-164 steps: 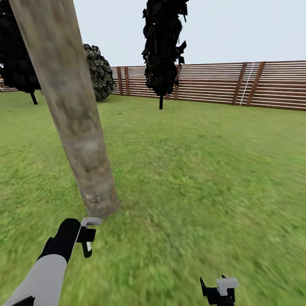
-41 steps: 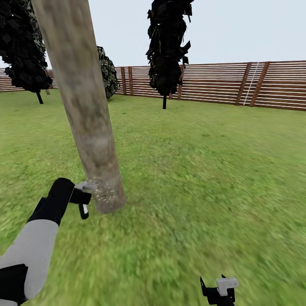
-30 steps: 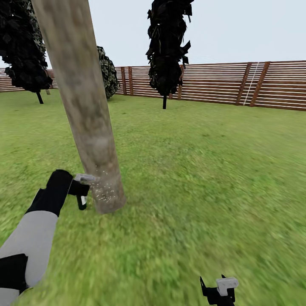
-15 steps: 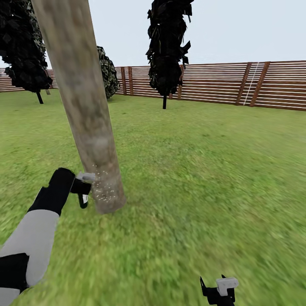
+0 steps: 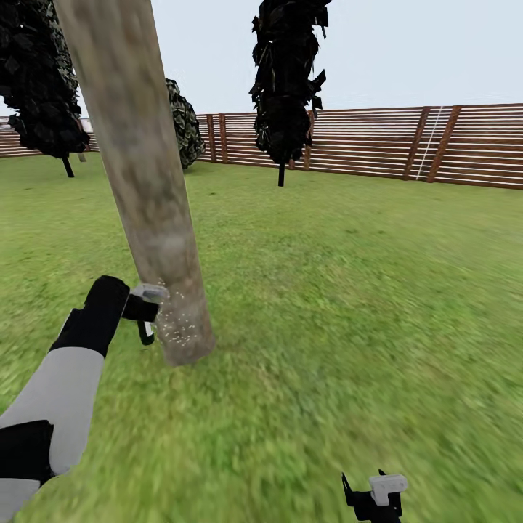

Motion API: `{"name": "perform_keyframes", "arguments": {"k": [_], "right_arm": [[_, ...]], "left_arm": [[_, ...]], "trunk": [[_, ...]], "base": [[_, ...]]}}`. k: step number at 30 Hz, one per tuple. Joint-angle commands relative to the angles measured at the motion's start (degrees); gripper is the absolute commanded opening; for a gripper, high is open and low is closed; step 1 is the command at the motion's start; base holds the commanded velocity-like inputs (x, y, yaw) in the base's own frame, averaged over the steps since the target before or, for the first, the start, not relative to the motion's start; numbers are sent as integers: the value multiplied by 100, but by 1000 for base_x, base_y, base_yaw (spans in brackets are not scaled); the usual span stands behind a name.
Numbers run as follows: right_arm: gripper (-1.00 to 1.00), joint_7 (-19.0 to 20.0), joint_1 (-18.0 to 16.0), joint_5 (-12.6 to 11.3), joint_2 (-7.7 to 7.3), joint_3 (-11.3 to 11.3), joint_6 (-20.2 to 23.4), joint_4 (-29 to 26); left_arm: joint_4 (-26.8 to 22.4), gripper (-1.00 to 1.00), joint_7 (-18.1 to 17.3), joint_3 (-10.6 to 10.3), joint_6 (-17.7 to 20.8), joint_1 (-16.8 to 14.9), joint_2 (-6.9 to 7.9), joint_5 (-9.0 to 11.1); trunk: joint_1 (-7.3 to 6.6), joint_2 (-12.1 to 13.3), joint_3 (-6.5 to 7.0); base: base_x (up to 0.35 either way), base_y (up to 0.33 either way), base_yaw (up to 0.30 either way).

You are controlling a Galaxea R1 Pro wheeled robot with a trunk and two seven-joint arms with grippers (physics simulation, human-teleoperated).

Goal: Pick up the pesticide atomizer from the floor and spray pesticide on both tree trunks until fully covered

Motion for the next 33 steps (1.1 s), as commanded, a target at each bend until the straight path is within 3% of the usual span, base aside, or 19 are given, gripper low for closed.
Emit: {"name": "perform_keyframes", "arguments": {"k": [1, 3, 5, 6, 8, 9, 10, 13, 16, 18, 26, 33], "right_arm": [[100, 0, 0, 0, 0, 0, 0, 0], [100, 0, 0, 0, 0, 0, 0, 0], [100, 0, 0, 0, 0, 0, 0, 0], [100, 0, 0, 0, 0, 0, 0, 0], [100, 0, 0, 0, 0, 0, 0, 0], [100, 0, 0, 0, 0, 0, 0, 0], [100, 0, 0, 0, 0, 0, 0, 0], [100, 0, 0, 0, 0, 0, 0, 0], [100, 0, 0, 0, 0, 0, 0, 0], [100, 0, 0, 0, 0, 0, 0, 0], [100, 0, 0, 2, 0, 0, 0, 0], [100, 7, 0, 9, 0, 0, 7, -2]], "left_arm": [[25, -100, 0, 0, 3, -20, 46, 12], [74, -100, -2, 6, 2, -36, 360, 15], [83, -100, -7, 15, 2, -38, 588, 18], [83, -100, -11, 16, 2, -39, 617, 19], [77, -100, -16, 12, 4, -39, 598, 19], [43, -100, -17, 8, 8, -42, 507, 23], [1, -100, -18, -114, 11, -208, 170, 19], [4, -100, -18, -152, 11, -230, 224, 16], [38, -100, -18, -146, 11, -199, 518, 22], [50, -100, -18, -136, 8, -165, 575, 22], [65, -100, -18, -172, 0, -80, 579, 19], [78, -100, -12, -142, -6, 504, 471, 54]], "trunk": [[0, 0, 0], [0, 0, 0], [0, 0, 0], [0, 0, 0], [0, 0, 0], [0, 0, 0], [0, 0, 0], [0, 0, 0], [0, 0, 0], [0, 0, 0], [0, 0, 0], [0, 0, 0]], "base": [[0, 0, 0], [0, 0, 0], [0, 0, 0], [0, 0, 0], [0, 0, 0], [0, 0, 0], [0, 0, 0], [0, 0, 0], [0, 0, 0], [0, 0, 0], [0, 0, 0], [0, 0, 0]]}}
